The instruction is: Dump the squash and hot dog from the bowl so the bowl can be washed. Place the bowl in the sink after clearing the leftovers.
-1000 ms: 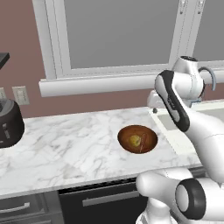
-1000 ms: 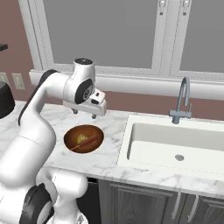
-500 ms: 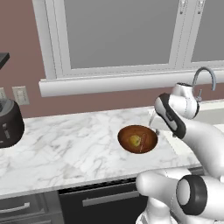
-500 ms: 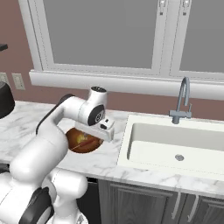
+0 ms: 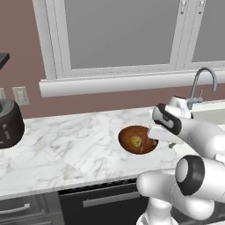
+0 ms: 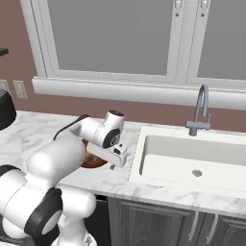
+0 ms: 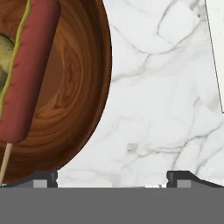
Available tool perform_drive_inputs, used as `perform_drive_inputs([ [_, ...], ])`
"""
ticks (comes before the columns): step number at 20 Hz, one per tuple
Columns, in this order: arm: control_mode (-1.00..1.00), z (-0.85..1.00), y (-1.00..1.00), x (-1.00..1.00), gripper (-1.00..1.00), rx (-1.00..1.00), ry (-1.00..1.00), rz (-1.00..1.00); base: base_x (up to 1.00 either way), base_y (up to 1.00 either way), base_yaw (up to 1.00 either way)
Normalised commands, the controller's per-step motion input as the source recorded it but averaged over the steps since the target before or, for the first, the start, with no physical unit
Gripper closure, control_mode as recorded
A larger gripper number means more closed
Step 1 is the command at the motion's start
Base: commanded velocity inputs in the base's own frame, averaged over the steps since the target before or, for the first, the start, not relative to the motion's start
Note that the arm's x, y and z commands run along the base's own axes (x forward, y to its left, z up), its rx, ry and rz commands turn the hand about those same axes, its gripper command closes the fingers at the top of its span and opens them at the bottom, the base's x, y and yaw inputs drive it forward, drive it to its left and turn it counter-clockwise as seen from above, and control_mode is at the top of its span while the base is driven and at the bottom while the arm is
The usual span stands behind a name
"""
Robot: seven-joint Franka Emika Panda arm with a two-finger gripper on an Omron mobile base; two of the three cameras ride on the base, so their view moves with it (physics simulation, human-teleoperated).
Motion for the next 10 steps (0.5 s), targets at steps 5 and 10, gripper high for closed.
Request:
perform_drive_inputs([
  [5, -1.00, -0.02, 0.00, 0.27, -1.00, 0.00, -0.01, 0.00, 0.00, 0.00, 0.00],
  [10, -1.00, -0.14, 0.00, 0.34, -1.00, 0.00, -0.02, 0.00, 0.00, 0.00, 0.00],
])
